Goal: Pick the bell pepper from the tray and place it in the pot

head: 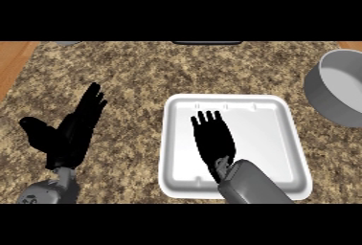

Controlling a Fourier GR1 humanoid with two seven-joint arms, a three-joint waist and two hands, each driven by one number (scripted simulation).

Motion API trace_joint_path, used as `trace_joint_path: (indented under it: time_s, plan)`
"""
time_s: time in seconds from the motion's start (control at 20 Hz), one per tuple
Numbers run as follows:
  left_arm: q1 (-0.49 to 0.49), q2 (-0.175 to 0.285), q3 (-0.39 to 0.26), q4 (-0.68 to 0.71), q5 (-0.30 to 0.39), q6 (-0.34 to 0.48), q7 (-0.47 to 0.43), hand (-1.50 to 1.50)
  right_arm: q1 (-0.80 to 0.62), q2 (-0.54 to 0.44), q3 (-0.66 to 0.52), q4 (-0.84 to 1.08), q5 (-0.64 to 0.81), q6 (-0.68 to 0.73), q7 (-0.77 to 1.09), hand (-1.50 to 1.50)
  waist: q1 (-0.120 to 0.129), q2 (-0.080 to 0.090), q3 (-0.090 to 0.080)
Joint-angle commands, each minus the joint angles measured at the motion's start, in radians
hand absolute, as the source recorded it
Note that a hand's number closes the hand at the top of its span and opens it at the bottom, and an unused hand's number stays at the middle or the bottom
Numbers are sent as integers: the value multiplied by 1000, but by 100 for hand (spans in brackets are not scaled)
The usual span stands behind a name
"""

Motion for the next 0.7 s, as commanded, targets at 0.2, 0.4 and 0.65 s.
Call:
trace_joint_path:
  time_s: [0.2,0.4,0.65]
  plan:
    - [-59,-32,7,17,-28,12,28,0,-18,22,1,23,20,-89,-171,150,-2,0,0]
    - [-64,-42,11,-2,-48,10,52,0,23,-10,-28,48,59,-139,-247,150,-2,0,0]
    - [53,-73,-18,-30,-63,-16,-18,0,33,75,19,87,91,-201,-197,150,3,0,0]
